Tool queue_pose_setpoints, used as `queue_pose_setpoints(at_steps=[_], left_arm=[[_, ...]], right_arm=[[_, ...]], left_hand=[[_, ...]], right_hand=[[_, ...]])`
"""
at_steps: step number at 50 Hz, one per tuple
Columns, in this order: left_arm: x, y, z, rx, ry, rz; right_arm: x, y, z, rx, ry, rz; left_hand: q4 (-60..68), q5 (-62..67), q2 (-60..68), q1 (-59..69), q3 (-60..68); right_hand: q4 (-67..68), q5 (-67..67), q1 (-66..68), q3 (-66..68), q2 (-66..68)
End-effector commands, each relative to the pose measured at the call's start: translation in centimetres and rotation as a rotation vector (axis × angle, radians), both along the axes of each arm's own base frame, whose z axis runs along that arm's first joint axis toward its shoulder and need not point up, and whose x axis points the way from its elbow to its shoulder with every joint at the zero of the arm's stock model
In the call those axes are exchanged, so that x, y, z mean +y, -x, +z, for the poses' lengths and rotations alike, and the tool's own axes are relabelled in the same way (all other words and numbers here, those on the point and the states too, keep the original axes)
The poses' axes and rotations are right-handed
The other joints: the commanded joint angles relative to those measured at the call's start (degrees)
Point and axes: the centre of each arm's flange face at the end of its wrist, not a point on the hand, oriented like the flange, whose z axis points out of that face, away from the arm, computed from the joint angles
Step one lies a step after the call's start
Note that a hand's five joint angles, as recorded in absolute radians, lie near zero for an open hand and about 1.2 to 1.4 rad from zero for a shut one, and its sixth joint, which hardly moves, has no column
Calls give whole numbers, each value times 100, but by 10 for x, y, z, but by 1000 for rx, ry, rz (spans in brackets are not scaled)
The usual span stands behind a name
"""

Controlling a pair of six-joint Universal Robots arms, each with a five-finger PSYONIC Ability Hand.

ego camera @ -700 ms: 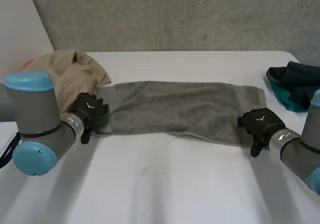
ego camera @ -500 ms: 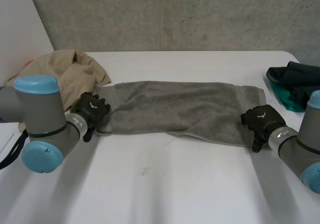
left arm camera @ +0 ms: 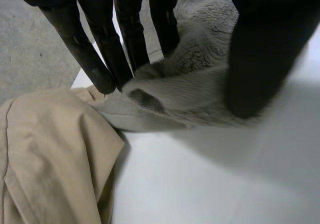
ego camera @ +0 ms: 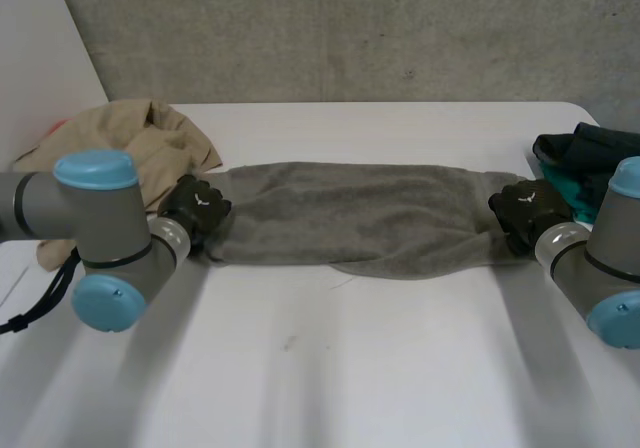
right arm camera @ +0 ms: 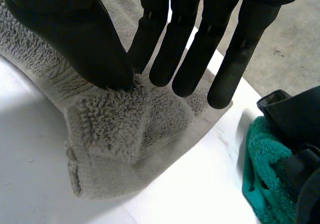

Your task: Fold the laundry.

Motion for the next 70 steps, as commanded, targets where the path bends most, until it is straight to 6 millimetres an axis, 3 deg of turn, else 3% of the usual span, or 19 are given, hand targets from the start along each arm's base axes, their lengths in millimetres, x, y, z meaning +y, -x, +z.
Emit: queue_pose_setpoints(at_steps=[1, 9, 15, 19, 22, 25, 31, 33, 37, 39, 42, 43, 45, 46, 50, 52, 57, 61, 70], left_arm=[[-12, 6, 5, 24, 33, -9], [8, -7, 50, 87, -5, 31], [46, -36, 111, 149, -31, 89], [80, -51, 169, 225, 24, 108], [99, -53, 197, 291, 59, 80], [99, -51, 193, 306, 27, 69], [61, -42, 133, 231, -157, 131], [45, -38, 109, 206, -222, 160], [16, -26, 94, 209, -229, 162], [-1, -16, 108, 254, -165, 139], [-13, -4, 159, 375, -13, 90], [-19, -1, 189, 462, 77, 76], [-21, 0, 222, 571, 171, 61], [-20, -2, 254, 682, 259, 44], [-19, -11, 305, 903, 426, 0], [-20, -15, 312, 959, 456, 4], [-24, -21, 280, 906, 354, 79], [-27, -25, 231, 826, 214, 143], [-30, -24, 75, 532, -126, 216]], right_arm=[[0, 6, 7, -34, -28, -25], [14, 13, 53, -76, -61, 4], [46, 24, 112, -4, -112, 41], [68, 36, 158, 67, -111, 39], [75, 39, 170, 86, -141, 37], [79, 38, 166, 109, -208, 44], [75, 30, 124, 234, -399, 119], [65, 25, 107, 277, -422, 122], [36, 15, 90, 288, -346, 59], [11, 9, 92, 250, -229, 6], [-21, 0, 119, 160, -9, -65], [-35, -2, 142, 96, 120, -108], [-46, -2, 168, 10, 258, -153], [-50, -1, 180, -30, 316, -171], [-60, 6, 245, -263, 621, -212], [-61, 7, 257, -312, 690, -205], [-63, 4, 254, -312, 702, -158], [-59, 0, 216, -274, 544, -93], [-18, -13, 73, -110, 46, 71]], left_hand=[[3390, 3453, 3334, 3267, 3404], [3390, 3453, 3334, 3267, 3404], [3390, 3453, 3334, 3267, 3404], [3390, 3453, 3334, 3267, 3404], [3390, 3453, 3334, 3267, 3404], [3390, 3453, 3334, 3267, 3404], [3390, 3453, 3334, 3267, 3404], [3390, 3453, 3334, 3267, 3404], [3390, 3453, 3334, 3267, 3404], [3390, 3453, 3334, 3267, 3404], [3390, 3453, 3334, 3267, 3404], [3390, 3453, 3334, 3267, 3404], [3390, 3453, 3334, 3267, 3404], [3390, 3453, 3334, 3267, 3404], [3390, 3453, 3334, 3267, 3404], [3390, 3453, 3334, 3267, 3404], [3390, 3453, 3334, 3267, 3404], [3390, 3453, 3334, 3267, 3404], [3390, 3453, 3334, 3267, 3404]], right_hand=[[1171, 1364, 1696, 1229, 1273], [1171, 1364, 1696, 1229, 1273], [1171, 1364, 1696, 1229, 1273], [1171, 1364, 1696, 1229, 1273], [1171, 1364, 1696, 1229, 1273], [1171, 1364, 1696, 1229, 1273], [1171, 1364, 1696, 1229, 1273], [1171, 1364, 1696, 1229, 1273], [1171, 1364, 1696, 1229, 1273], [1171, 1364, 1696, 1229, 1273], [1171, 1364, 1696, 1229, 1273], [1171, 1364, 1696, 1229, 1273], [1171, 1364, 1696, 1229, 1273], [1171, 1364, 1696, 1229, 1273], [1171, 1364, 1696, 1229, 1273], [1171, 1364, 1696, 1229, 1273], [1171, 1364, 1696, 1229, 1273], [1171, 1364, 1696, 1229, 1273], [1171, 1364, 1696, 1229, 1273]])
